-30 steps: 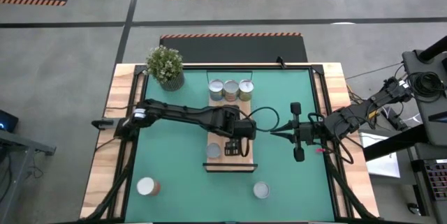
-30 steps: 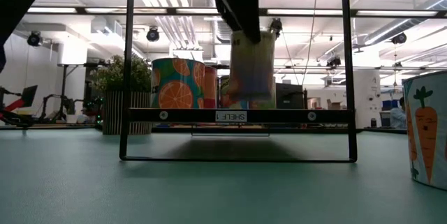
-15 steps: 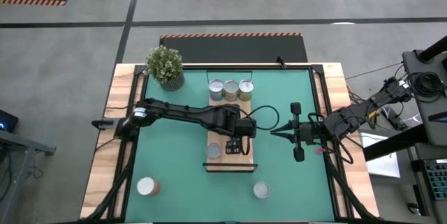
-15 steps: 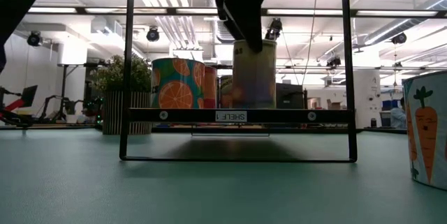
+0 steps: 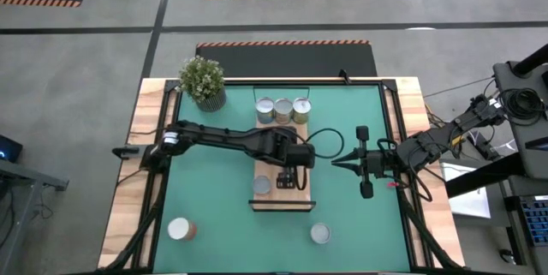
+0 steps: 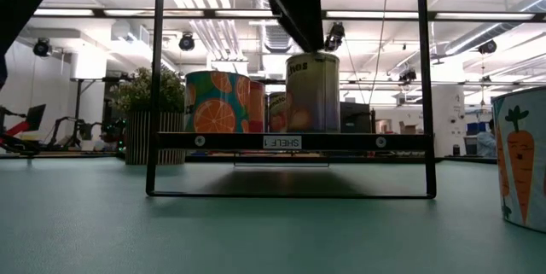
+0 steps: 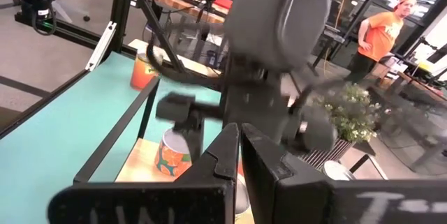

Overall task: Pick and place cans onto a shelf
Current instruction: Put the canned peaches on the shelf

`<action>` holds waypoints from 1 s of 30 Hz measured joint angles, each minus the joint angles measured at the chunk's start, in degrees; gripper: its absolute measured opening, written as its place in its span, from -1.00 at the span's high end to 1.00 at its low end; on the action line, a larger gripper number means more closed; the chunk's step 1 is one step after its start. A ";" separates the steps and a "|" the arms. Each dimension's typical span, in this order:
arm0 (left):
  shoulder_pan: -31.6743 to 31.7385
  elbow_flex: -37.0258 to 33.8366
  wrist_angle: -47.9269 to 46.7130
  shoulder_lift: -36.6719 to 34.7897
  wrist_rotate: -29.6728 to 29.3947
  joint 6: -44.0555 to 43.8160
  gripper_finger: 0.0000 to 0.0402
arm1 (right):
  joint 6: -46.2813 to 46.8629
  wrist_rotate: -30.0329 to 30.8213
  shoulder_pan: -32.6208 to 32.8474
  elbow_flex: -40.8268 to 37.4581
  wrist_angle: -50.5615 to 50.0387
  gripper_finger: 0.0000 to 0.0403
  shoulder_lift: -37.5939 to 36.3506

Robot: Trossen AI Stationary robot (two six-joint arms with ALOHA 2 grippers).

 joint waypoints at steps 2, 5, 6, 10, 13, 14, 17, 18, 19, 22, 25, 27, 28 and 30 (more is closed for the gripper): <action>-0.46 2.20 -1.30 -0.23 -0.58 0.31 -0.75 | 0.02 0.01 0.00 0.00 0.00 0.96 0.00; -1.75 5.72 -4.53 -0.28 -4.28 0.22 -0.74 | 0.42 0.01 0.00 0.00 0.00 0.96 0.00; -2.57 6.64 -5.24 -0.45 -6.72 0.05 -0.73 | 0.44 0.01 0.00 0.00 0.00 0.96 0.00; -8.00 7.42 -6.91 -2.92 -16.32 1.56 -0.63 | 0.46 0.01 0.00 0.00 0.00 0.96 0.04; -11.74 5.40 -7.12 -6.26 -17.52 2.81 -0.52 | 1.48 0.05 -0.02 0.11 -0.04 0.96 0.13; -12.71 4.43 -7.08 -7.53 -17.57 2.92 -0.48 | 1.86 0.06 -0.02 0.27 0.00 0.96 0.31; -15.12 -0.41 -5.71 -12.67 -18.16 3.10 -0.38 | 3.35 0.25 -0.02 0.76 -0.02 0.96 0.93; -15.98 -2.67 -3.95 -14.82 -19.03 3.12 -0.35 | 3.62 0.68 -0.02 1.04 0.01 0.96 1.30; -16.98 -5.39 -1.84 -17.09 -20.14 3.10 -0.32 | 3.94 1.46 -0.02 1.31 0.02 0.96 1.79; -19.75 -15.01 6.34 -24.37 -24.42 3.13 -0.23 | 4.52 3.15 -0.04 2.15 -0.01 0.96 3.63; -21.79 -25.54 16.26 -31.35 -29.82 3.18 -0.15 | 4.66 3.20 -0.04 3.65 -0.03 0.96 6.20; -22.67 -31.95 22.60 -35.56 -33.58 3.19 -0.10 | 5.70 3.18 -0.08 5.04 -0.09 0.96 8.02; -22.98 -35.11 25.55 -37.67 -34.89 3.18 -0.08 | 6.42 3.16 -0.18 5.70 -0.14 0.96 9.01; -23.28 -40.79 30.35 -41.36 -36.65 3.16 -0.03 | 7.51 3.16 -0.53 7.01 -0.46 0.96 11.14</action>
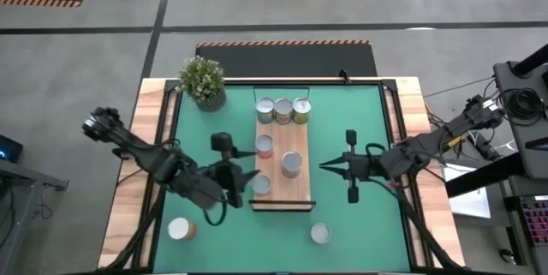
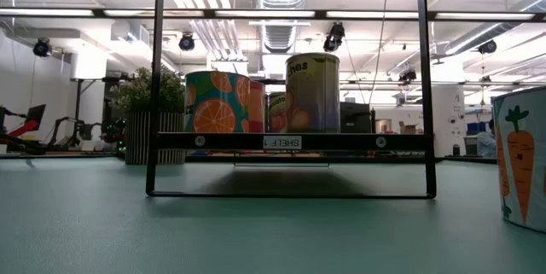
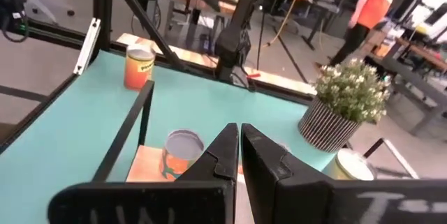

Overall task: Pick and place cans onto a shelf
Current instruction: Put the canned peaches on the shelf

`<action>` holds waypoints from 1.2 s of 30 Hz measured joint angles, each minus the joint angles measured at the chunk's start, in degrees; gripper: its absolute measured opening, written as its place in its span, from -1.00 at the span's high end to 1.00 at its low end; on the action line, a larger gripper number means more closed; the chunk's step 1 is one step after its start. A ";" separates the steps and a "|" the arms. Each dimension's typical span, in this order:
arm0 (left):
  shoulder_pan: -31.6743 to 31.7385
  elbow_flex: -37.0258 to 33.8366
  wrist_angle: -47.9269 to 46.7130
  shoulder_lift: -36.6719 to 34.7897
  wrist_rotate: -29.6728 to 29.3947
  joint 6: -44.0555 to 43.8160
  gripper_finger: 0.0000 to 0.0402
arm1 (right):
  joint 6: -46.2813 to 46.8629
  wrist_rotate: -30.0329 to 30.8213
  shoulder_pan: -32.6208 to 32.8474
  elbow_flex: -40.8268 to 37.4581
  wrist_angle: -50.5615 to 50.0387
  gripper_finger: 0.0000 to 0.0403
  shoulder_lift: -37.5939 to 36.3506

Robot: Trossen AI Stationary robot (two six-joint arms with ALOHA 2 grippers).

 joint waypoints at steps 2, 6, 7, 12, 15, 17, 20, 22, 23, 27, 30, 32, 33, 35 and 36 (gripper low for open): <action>0.00 -5.29 4.51 -3.20 -0.37 0.02 0.03 | 1.29 -0.11 -0.55 1.35 -1.31 0.96 2.17; 0.15 -13.92 11.00 -9.16 -1.67 0.03 0.13 | 6.79 -0.33 -2.66 5.72 -7.31 0.96 6.87; 0.15 -15.55 12.00 -10.37 -2.58 0.12 0.16 | 8.21 -0.40 -3.35 7.04 -9.47 0.96 8.33; 0.15 -21.51 13.06 -15.50 -6.64 -0.02 0.24 | 13.51 -5.50 -8.08 14.26 -19.63 0.96 14.99; 0.15 -23.66 14.01 -17.63 -7.46 -0.09 0.26 | 14.95 -12.40 -11.95 18.68 -24.03 0.96 19.18; 0.15 -24.98 14.60 -18.63 -7.52 -0.09 0.26 | 14.98 -17.61 -14.62 21.32 -26.60 0.96 22.20; 0.15 -26.31 14.90 -19.50 -7.50 -0.99 0.26 | 14.98 -23.86 -18.27 24.68 -30.35 0.96 26.29; 0.15 -26.76 14.92 -19.62 -7.48 -1.87 0.26 | 15.01 -26.56 -20.30 26.93 -33.38 0.96 28.78; 0.15 -26.90 14.91 -19.56 -7.46 -2.18 0.26 | 15.00 -27.40 -21.22 27.99 -35.01 0.96 30.00; 0.09 -27.05 14.87 -18.97 -7.39 -2.92 0.26 | 14.51 -27.68 -23.25 30.78 -40.64 0.96 34.25; 0.09 -26.99 14.88 -18.72 -7.39 -2.10 0.26 | 14.30 -27.85 -23.77 31.94 -41.97 0.96 36.12; 0.09 -26.99 14.88 -18.77 -7.57 -1.37 0.26 | 14.08 -28.66 -23.93 32.52 -42.46 0.96 36.98; 0.09 -26.99 14.88 -18.77 -7.96 -1.04 0.26 | 14.04 -28.75 -23.93 32.82 -42.63 0.96 37.34; 0.09 -26.99 14.86 -18.77 -9.07 -0.38 0.26 | 14.07 -28.75 -23.93 33.32 -42.75 0.96 37.76; 0.09 -26.97 14.86 -18.77 -9.40 -0.20 0.26 | 14.11 -28.73 -24.00 33.36 -42.79 0.96 37.80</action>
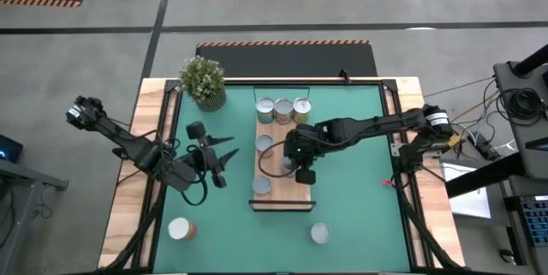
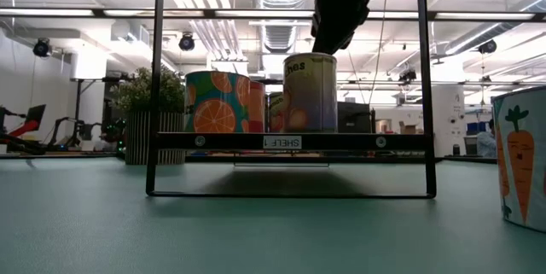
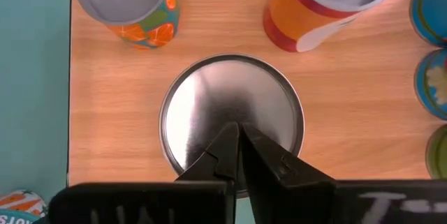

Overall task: Pick and place cans onto a shelf
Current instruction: Put the canned peaches on the shelf

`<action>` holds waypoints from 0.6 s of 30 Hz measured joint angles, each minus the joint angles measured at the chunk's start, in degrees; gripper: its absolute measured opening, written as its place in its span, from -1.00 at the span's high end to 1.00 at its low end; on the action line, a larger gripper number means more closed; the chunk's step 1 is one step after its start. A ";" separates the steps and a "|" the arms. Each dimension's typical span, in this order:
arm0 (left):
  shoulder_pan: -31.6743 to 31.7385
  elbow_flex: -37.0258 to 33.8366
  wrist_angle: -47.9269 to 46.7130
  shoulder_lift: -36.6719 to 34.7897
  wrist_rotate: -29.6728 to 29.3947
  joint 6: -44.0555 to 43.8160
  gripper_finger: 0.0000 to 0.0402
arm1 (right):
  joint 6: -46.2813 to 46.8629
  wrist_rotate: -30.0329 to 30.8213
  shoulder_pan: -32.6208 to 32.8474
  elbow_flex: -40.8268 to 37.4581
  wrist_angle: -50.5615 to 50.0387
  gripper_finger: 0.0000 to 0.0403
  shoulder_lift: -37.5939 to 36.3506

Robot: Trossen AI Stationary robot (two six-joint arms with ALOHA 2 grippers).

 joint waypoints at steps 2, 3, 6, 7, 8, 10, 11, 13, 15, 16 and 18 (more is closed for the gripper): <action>0.00 0.01 0.00 -0.02 -0.18 0.11 0.26 | 0.02 -0.02 -0.18 0.02 -0.02 0.96 0.09; 0.00 0.01 0.00 -0.02 -0.18 0.13 0.26 | 0.13 -0.02 -0.30 0.02 0.03 0.96 0.25; 0.00 0.01 0.00 -0.04 -0.31 0.54 0.26 | 0.81 0.42 -1.16 0.04 0.16 0.96 0.45; 0.00 0.01 0.00 -0.04 -0.33 0.82 0.26 | 0.84 1.07 -1.51 0.05 0.54 0.96 0.77; 0.00 0.01 0.00 -0.04 -0.33 1.08 0.26 | 0.82 1.58 -1.97 0.11 0.88 0.96 0.88; 0.00 0.01 -0.02 -0.04 -0.36 1.31 0.26 | 0.81 1.54 -3.03 0.11 0.81 0.96 0.90; 0.00 0.03 -0.02 -0.04 -0.36 1.36 0.26 | 0.79 1.55 -3.59 0.11 0.65 0.96 0.90; 0.00 0.03 -0.05 -0.04 -0.36 1.42 0.26 | 0.79 1.58 -4.76 0.11 0.85 0.96 0.90; 0.00 0.03 -0.04 -0.04 -0.36 1.42 0.26 | 0.27 1.58 -5.99 0.09 0.59 0.96 0.77; 0.00 0.03 -0.05 -0.04 -0.36 1.42 0.26 | 0.09 1.58 -6.58 0.09 0.43 0.96 0.71; 0.00 0.03 -0.05 -0.04 -0.36 1.48 0.26 | -0.25 1.59 -7.84 0.07 0.47 0.96 0.68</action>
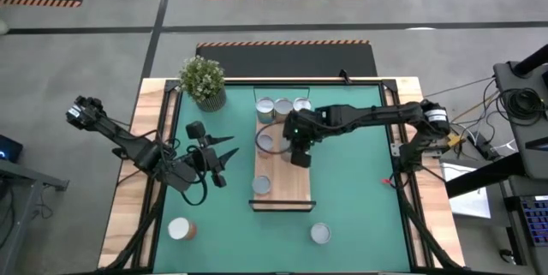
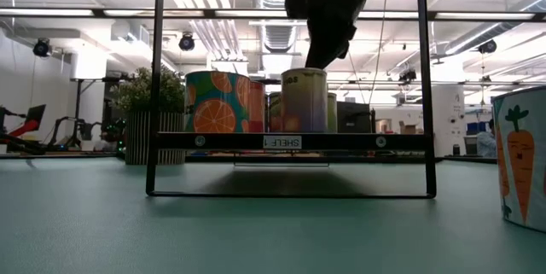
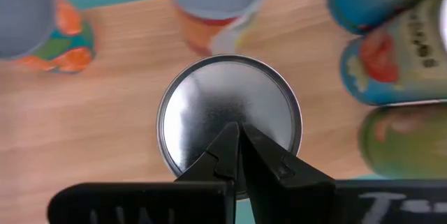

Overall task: Pick and place cans onto a shelf
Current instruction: Put the canned peaches on the shelf

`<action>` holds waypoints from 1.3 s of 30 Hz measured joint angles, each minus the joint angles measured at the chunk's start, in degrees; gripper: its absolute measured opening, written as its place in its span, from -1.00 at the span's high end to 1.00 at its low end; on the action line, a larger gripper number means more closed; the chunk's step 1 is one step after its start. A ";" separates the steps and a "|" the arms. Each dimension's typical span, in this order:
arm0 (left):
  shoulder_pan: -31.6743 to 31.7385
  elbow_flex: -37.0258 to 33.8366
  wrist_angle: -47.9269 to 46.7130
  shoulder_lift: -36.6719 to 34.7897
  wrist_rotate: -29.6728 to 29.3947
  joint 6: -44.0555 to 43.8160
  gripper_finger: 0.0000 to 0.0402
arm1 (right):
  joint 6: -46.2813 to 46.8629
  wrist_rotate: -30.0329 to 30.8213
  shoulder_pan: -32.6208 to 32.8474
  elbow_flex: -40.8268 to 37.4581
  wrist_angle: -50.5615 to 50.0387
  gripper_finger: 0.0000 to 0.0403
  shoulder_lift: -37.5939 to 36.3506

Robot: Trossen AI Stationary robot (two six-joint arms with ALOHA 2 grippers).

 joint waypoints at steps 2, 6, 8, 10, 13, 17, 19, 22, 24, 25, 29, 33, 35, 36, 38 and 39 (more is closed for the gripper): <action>0.00 0.00 0.00 0.00 0.00 0.25 0.26 | -0.07 0.03 -1.19 -0.01 0.20 0.96 0.13; 0.00 0.00 -0.01 0.00 0.00 1.04 0.26 | -1.10 0.10 -3.25 -0.04 1.10 0.96 0.24; 0.00 0.01 -0.02 0.00 0.00 1.44 0.26 | -1.44 0.06 -4.19 -0.09 1.44 0.96 0.26; 0.02 0.02 0.00 0.00 0.00 1.64 0.26 | -1.52 0.07 -5.14 -0.10 2.01 0.96 0.28; 0.02 0.02 0.00 0.00 0.00 1.65 0.26 | -1.84 0.07 -6.40 -0.17 3.33 0.96 0.35; 0.02 0.02 0.00 0.00 0.00 1.66 0.26 | -2.39 0.14 -7.33 -0.22 5.20 0.96 0.46; 0.02 0.02 0.02 0.00 0.00 1.66 0.26 | -2.60 0.12 -7.53 -0.22 6.38 0.96 0.46; 0.02 0.02 0.04 0.00 0.00 1.65 0.26 | -2.72 0.12 -7.63 -0.22 8.09 0.96 0.46; 0.02 0.02 0.02 0.00 0.00 1.67 0.26 | -2.72 0.10 -7.63 -0.22 9.06 0.96 0.46; 0.02 0.02 0.04 0.00 0.00 1.65 0.26 | -2.72 0.10 -7.63 -0.22 9.53 0.96 0.46; 0.02 0.02 0.04 0.00 0.00 1.65 0.26 | -4.26 0.08 -7.56 0.80 9.59 0.96 0.42; 0.02 0.02 0.04 0.00 0.00 1.65 0.26 | -4.53 0.02 -7.56 4.80 4.28 0.96 -0.06; 0.02 0.02 0.04 0.00 0.00 1.65 0.26 | -4.49 0.03 -7.56 6.96 -0.14 0.96 -0.11; 0.02 0.02 0.02 0.00 0.00 1.65 0.26 | -4.45 0.05 -7.56 7.73 -2.28 0.96 -0.09; 0.02 0.02 0.04 0.00 0.00 1.65 0.26 | -4.51 0.03 -7.56 8.54 -5.66 0.96 -0.09; 0.02 0.02 0.03 0.00 0.00 1.65 0.26 | -4.56 0.03 -7.56 8.68 -7.30 0.96 -0.09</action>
